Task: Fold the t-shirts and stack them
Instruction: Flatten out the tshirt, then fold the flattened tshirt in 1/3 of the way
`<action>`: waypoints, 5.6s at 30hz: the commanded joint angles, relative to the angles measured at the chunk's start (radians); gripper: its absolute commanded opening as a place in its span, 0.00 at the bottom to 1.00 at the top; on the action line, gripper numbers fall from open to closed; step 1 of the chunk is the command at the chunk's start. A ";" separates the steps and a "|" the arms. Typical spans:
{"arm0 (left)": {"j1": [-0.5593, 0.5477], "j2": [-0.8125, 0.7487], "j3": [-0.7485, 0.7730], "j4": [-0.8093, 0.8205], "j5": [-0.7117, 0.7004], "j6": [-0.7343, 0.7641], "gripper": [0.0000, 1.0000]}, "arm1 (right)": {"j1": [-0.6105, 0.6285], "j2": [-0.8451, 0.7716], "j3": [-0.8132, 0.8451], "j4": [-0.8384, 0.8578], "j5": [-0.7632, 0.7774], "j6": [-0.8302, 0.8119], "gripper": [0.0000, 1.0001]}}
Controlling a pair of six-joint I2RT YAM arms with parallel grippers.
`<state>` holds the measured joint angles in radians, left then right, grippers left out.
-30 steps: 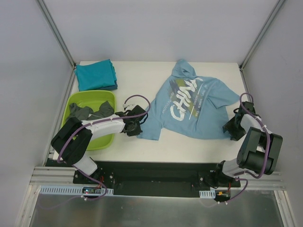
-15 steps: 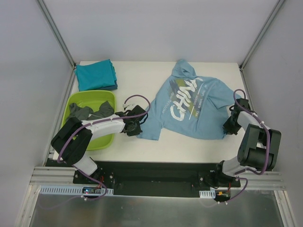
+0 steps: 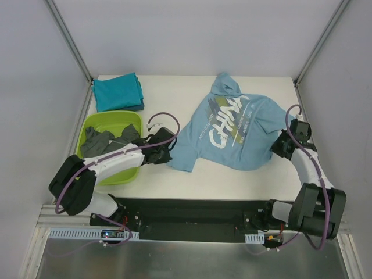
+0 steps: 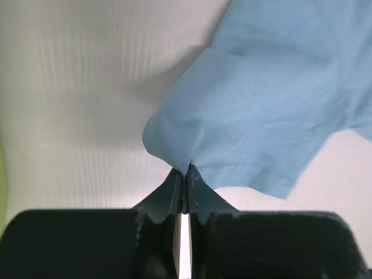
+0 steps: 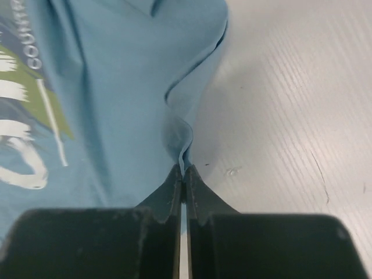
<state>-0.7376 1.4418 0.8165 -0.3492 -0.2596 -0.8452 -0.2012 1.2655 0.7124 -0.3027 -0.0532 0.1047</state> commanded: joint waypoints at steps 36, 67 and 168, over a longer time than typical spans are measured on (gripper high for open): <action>0.007 -0.374 1.253 0.021 0.067 0.730 0.00 | 0.002 -0.339 1.419 -0.672 0.207 -0.097 0.00; 0.339 1.045 1.535 0.203 0.121 0.677 0.06 | -0.007 0.796 1.004 -0.061 0.073 -0.109 0.00; 0.256 0.505 0.661 -0.060 0.229 0.317 0.99 | 0.051 0.455 0.579 -0.134 -0.321 -0.252 0.96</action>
<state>-0.5362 1.8900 1.3949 -0.4057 -0.0704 -0.5640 -0.0982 1.5478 1.1408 -0.4309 -0.2874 -0.1192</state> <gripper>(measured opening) 0.990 0.963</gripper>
